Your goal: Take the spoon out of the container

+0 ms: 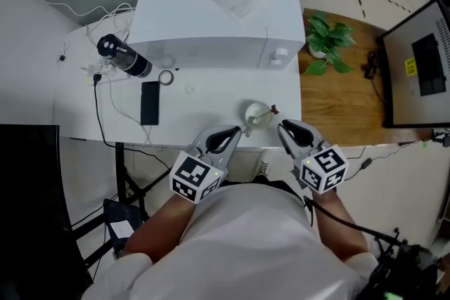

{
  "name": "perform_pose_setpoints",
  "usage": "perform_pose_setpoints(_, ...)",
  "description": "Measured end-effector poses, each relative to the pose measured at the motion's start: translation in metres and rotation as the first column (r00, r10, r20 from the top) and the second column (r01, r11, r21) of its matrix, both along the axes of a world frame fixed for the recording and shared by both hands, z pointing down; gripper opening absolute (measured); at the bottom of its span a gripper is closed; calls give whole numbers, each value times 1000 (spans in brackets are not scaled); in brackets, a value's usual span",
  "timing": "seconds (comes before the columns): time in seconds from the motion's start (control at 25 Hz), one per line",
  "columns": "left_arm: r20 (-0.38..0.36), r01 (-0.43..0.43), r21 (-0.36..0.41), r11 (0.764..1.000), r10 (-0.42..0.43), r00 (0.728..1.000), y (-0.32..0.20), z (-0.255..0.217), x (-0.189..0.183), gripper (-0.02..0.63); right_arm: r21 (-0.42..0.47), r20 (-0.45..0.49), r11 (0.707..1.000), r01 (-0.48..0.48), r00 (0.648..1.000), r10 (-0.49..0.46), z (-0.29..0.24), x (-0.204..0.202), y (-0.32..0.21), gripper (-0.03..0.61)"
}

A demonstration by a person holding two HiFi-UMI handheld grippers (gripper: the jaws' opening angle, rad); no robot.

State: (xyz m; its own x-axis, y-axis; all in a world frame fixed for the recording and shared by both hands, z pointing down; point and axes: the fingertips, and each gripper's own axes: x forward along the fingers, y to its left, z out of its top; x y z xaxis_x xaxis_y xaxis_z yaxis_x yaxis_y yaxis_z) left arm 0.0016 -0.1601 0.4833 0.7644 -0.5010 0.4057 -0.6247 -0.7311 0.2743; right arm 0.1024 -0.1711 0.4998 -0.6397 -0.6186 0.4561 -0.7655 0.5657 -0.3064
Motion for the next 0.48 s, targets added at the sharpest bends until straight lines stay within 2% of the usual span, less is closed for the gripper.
perform_pose_setpoints(0.2, -2, -10, -32, 999, 10, 1000, -5, 11, -6, 5, -31, -53, 999, -15, 999, 13, 22, 0, -15, 90)
perform_pose_setpoints(0.48, -3, -12, -60, 998, 12, 1000, -15, 21, -9, 5, -69, -81, 997, -34, 996, 28, 46, 0, -35, 112)
